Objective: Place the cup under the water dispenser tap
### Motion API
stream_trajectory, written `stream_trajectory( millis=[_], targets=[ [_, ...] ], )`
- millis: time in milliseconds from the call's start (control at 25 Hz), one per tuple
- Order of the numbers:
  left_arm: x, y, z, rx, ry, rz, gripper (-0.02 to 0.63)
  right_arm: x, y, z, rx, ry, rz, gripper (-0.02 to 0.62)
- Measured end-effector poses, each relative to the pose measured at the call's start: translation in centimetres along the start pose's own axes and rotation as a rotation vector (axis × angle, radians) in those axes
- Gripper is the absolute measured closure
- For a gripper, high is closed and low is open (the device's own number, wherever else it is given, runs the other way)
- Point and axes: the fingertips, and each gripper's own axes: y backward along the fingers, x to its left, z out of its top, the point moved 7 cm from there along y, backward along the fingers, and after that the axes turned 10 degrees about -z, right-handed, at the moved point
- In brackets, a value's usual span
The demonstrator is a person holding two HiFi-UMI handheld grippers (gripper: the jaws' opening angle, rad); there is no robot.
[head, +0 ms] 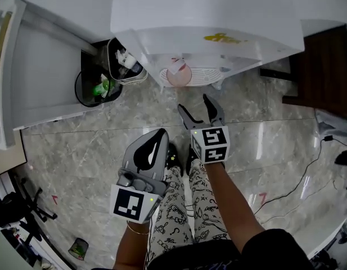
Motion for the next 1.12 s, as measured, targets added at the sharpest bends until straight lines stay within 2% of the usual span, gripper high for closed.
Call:
stream_trajectory(
  millis=[40, 80, 120, 160, 280, 360, 440, 600, 800, 920, 1120],
  targets=[
    [-0.6, 0.3, 0.8, -0.003, -0.003, -0.001, 0.607, 0.1, 1.8, 0.7, -0.017, -0.016, 0.026, 0.239],
    [-1.2, 0.6, 1.6, -0.005, -0.006, -0.002, 0.607, 0.3, 3.8, 1.7, -0.039, -0.033, 0.051, 0.295],
    [-1.8, 1.0, 2.4, -0.006, -0.01, -0.002, 0.607, 0.4, 5.8, 2.8, -0.067, -0.051, 0.079, 0.494],
    [-2.4, 1.4, 3.4, -0.007, -0.017, -0.003, 0.607, 0.6, 7.7, 4.1, -0.098, -0.062, 0.116, 0.577],
    [-3.9, 1.9, 7.0, -0.027, -0.076, -0.03, 0.607, 1.2, 12.5, 8.9, -0.172, 0.005, 0.236, 0.581],
    [-5.8, 2.6, 9.9, -0.031, -0.114, -0.064, 0.607, 1.6, 16.4, 11.9, -0.176, 0.083, 0.291, 0.581],
    [-8.1, 3.9, 12.6, -0.026, -0.125, -0.092, 0.607, 1.6, 21.0, 14.5, -0.19, 0.109, 0.326, 0.581],
    [-12.0, 5.3, 17.7, -0.032, -0.146, -0.128, 0.607, 0.5, 28.7, 19.7, -0.293, 0.035, 0.327, 0.581],
    [-16.0, 5.6, 22.8, -0.108, -0.268, -0.187, 0.607, -0.1, 34.2, 23.9, -0.435, -0.019, 0.326, 0.581],
    [-16.5, 5.9, 23.9, -0.11, -0.292, -0.179, 0.607, -0.2, 35.7, 24.8, -0.457, -0.014, 0.328, 0.581],
    [-16.2, 6.1, 25.0, -0.116, -0.287, -0.193, 0.607, -1.2, 36.6, 26.0, -0.45, -0.029, 0.287, 0.581]
  ],
)
